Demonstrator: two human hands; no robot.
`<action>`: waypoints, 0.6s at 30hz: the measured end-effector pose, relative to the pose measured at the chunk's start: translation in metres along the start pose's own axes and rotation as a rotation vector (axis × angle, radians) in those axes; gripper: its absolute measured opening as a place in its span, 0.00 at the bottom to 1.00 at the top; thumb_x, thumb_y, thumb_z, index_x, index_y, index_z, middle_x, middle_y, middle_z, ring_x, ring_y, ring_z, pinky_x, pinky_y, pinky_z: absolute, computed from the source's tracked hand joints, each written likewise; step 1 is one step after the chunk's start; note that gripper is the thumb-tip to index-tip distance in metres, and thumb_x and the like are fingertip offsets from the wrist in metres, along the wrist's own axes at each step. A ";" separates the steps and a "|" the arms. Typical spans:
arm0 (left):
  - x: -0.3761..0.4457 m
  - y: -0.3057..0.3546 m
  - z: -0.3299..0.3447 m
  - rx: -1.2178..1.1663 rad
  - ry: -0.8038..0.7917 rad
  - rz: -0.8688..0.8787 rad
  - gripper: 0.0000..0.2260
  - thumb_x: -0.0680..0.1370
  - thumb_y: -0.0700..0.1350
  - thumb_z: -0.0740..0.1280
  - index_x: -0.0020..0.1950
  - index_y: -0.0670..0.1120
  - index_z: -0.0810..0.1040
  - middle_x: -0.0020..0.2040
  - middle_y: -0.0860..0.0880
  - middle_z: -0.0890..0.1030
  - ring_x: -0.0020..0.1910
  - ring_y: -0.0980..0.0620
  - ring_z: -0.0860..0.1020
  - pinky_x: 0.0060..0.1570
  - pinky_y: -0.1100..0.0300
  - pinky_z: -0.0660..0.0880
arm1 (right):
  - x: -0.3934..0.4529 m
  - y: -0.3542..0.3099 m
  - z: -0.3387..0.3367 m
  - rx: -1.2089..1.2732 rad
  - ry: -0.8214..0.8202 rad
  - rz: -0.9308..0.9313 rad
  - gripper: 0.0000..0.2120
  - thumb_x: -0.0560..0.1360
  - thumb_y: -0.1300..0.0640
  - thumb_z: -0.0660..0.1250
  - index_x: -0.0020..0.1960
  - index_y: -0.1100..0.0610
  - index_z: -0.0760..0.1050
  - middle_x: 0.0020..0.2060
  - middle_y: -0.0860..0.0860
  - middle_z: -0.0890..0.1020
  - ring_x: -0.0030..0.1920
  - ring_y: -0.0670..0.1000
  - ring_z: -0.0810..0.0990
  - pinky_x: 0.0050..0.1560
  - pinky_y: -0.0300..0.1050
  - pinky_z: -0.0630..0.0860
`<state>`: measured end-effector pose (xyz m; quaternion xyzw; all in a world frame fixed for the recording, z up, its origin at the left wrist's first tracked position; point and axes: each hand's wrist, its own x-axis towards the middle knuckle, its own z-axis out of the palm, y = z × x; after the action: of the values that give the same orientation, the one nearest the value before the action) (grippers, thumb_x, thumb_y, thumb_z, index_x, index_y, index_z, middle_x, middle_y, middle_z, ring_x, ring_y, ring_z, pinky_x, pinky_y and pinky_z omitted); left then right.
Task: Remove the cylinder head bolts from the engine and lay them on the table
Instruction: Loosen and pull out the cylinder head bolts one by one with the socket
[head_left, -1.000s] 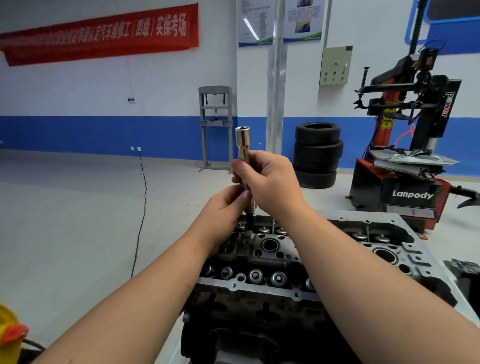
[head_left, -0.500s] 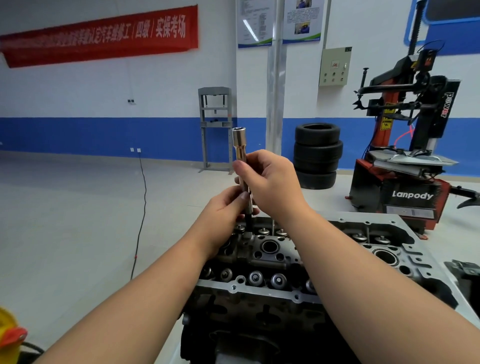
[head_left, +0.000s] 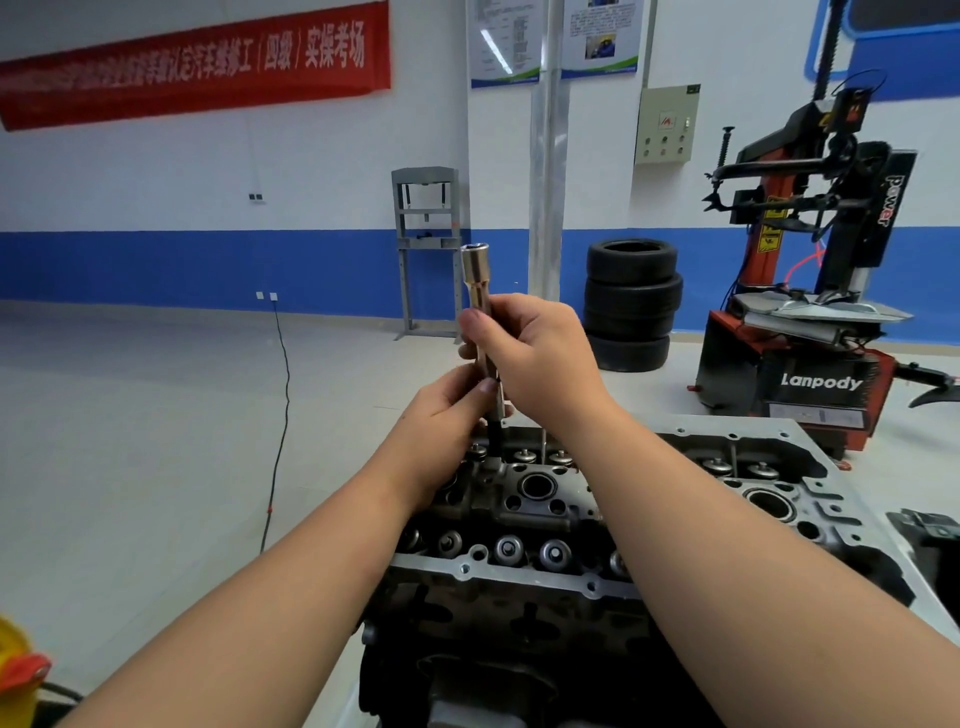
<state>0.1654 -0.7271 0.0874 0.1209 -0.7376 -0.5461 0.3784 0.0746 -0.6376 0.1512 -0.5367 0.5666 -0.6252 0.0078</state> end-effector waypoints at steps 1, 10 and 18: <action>-0.001 0.000 -0.001 -0.013 -0.010 -0.010 0.10 0.86 0.49 0.63 0.62 0.49 0.81 0.52 0.46 0.87 0.52 0.51 0.85 0.52 0.56 0.80 | 0.000 0.000 0.000 0.005 -0.024 0.005 0.08 0.80 0.57 0.68 0.51 0.61 0.81 0.40 0.56 0.85 0.40 0.54 0.85 0.38 0.47 0.82; -0.001 0.000 -0.003 0.039 0.098 0.030 0.09 0.78 0.49 0.75 0.51 0.46 0.81 0.46 0.42 0.85 0.43 0.48 0.82 0.44 0.52 0.79 | 0.000 0.002 0.003 -0.102 0.073 -0.054 0.10 0.76 0.52 0.73 0.46 0.58 0.78 0.36 0.50 0.82 0.38 0.49 0.81 0.41 0.45 0.79; -0.001 -0.001 -0.003 0.023 0.069 0.046 0.07 0.84 0.49 0.67 0.53 0.50 0.84 0.48 0.44 0.87 0.53 0.39 0.84 0.56 0.44 0.80 | 0.001 0.004 0.004 -0.084 0.007 -0.039 0.08 0.81 0.50 0.66 0.55 0.54 0.79 0.43 0.45 0.83 0.44 0.44 0.82 0.48 0.42 0.81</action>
<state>0.1678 -0.7296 0.0865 0.1273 -0.7328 -0.5242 0.4147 0.0742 -0.6421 0.1477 -0.5455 0.5816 -0.6028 -0.0289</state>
